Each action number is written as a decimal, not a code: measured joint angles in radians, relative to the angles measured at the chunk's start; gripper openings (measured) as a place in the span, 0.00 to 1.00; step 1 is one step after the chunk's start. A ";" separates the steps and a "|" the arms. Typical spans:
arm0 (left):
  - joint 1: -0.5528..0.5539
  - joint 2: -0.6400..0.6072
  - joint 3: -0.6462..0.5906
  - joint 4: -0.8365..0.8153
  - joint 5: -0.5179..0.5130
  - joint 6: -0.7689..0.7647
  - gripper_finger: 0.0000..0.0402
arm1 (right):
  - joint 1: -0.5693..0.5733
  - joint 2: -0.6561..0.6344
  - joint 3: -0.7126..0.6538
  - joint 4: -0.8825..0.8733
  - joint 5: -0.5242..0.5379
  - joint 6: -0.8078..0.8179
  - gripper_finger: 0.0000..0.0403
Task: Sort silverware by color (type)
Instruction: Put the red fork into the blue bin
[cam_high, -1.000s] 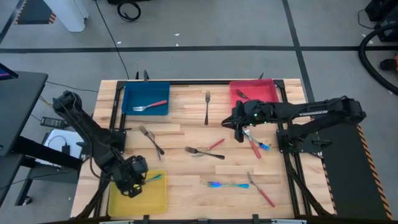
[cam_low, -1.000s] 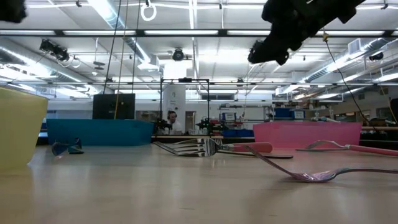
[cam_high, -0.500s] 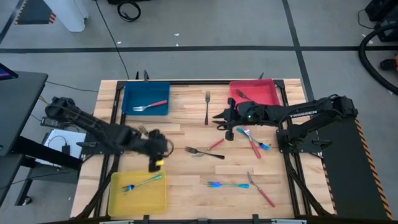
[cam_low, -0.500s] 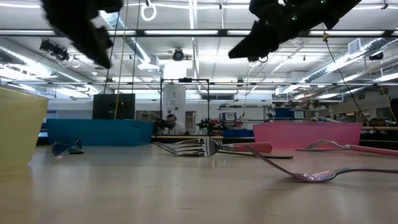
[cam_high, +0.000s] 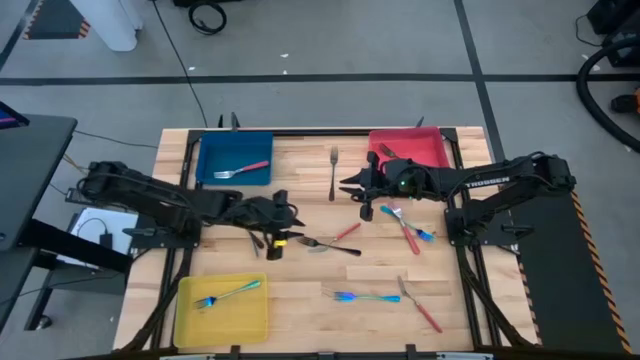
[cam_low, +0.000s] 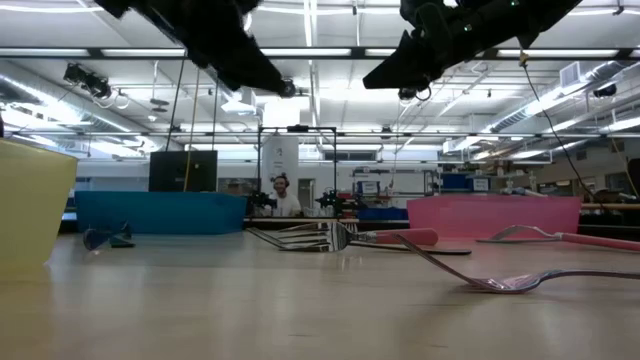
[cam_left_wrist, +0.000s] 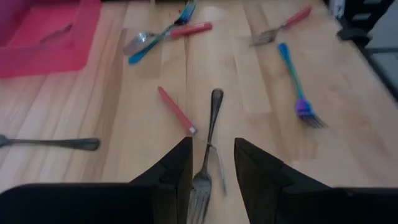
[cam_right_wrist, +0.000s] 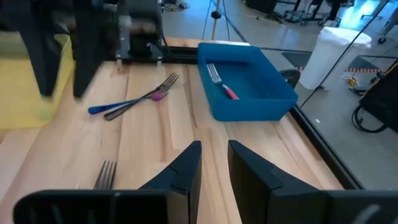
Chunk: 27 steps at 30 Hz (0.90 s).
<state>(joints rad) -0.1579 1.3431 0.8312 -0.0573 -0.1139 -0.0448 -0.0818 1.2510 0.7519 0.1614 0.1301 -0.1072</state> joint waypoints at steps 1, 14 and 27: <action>0.000 0.027 -0.001 0.022 0.000 0.008 0.29 | 0.000 0.000 0.000 0.005 0.000 0.000 0.22; -0.007 0.264 0.001 0.224 0.020 -0.034 0.29 | 0.000 0.002 0.000 0.006 0.007 0.085 0.22; -0.024 0.363 0.000 0.310 0.034 -0.120 0.30 | 0.000 0.008 0.000 0.001 0.007 0.085 0.22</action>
<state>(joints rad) -0.1820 1.7061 0.8311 0.2527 -0.0803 -0.1645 -0.0818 1.2587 0.7517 0.1627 0.1368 -0.0219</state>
